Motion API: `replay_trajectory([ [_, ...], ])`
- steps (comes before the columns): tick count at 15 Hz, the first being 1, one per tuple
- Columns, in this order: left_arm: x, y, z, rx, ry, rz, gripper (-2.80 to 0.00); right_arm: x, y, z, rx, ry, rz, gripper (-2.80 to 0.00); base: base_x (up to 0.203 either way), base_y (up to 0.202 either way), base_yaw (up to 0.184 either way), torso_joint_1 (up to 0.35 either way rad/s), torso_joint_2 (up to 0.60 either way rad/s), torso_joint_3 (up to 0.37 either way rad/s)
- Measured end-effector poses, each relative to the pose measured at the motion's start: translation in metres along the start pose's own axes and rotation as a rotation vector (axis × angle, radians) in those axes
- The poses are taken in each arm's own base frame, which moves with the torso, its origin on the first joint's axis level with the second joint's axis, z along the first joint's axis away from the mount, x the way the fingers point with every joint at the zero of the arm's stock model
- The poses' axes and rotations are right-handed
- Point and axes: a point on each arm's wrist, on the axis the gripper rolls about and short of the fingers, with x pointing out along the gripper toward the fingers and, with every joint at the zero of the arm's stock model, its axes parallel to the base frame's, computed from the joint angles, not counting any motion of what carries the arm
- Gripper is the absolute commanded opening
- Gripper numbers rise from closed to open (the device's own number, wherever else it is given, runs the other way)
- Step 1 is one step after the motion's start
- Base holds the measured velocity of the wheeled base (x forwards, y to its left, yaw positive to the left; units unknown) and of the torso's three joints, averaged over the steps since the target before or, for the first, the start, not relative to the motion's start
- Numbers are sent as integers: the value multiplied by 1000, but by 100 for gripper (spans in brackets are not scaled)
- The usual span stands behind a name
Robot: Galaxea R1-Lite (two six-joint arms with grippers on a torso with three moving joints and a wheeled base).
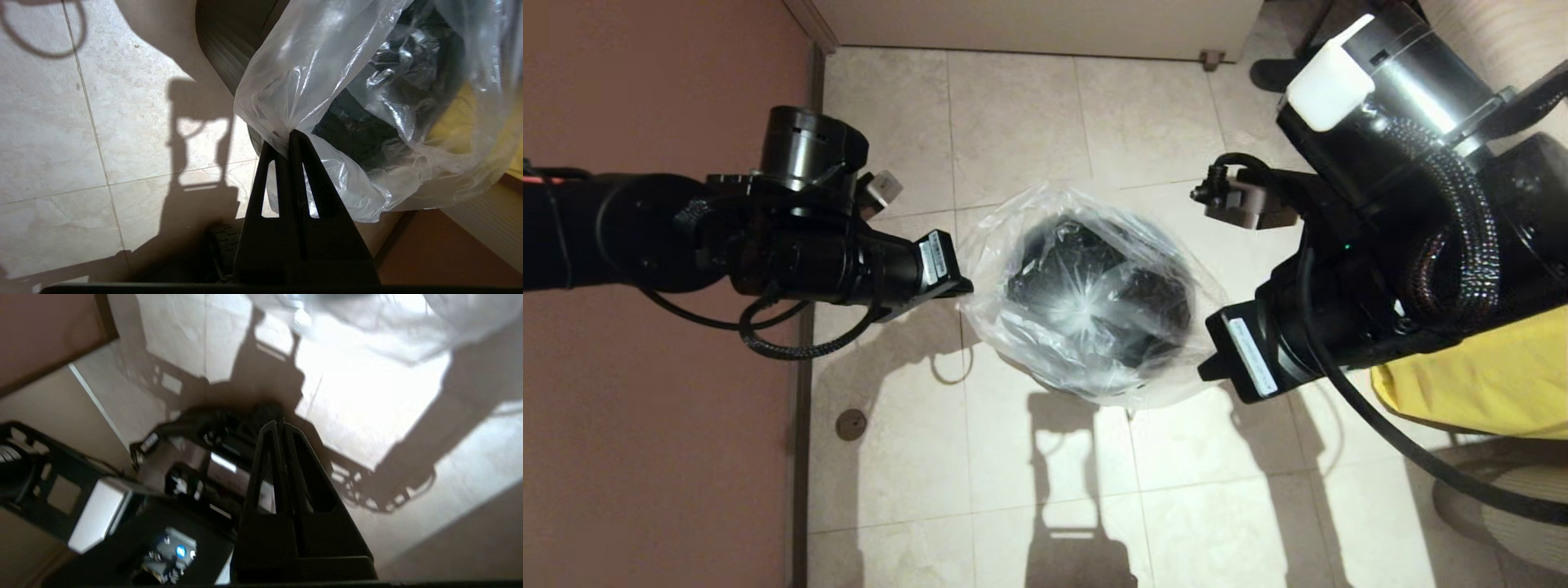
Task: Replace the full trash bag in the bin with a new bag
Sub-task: Put the new garbage bag on the trash can
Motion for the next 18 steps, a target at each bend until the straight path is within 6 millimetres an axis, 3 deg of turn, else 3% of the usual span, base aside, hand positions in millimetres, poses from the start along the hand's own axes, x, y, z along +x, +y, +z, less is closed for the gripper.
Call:
replay_trajectory([
  [3, -13, -5, 3, -3, -26, -19, -280, 15, 1, 0, -11, -45, -5, -280, 0, 0, 0, 0, 0, 0],
  [7, -25, -14, 1, 11, -37, -45, -280, 46, 6, 4, -32, -151, -142, -280, 0, 0, 0, 0, 0, 0],
  [13, -16, -29, -24, 57, 5, -14, -280, 74, 5, 12, -70, -224, -303, -280, 0, 0, 0, 0, 0, 0],
  [18, -13, -23, -36, 63, 28, 55, -280, 86, -1, 14, -53, -240, -437, -280, 0, 0, 0, 0, 0, 0],
])
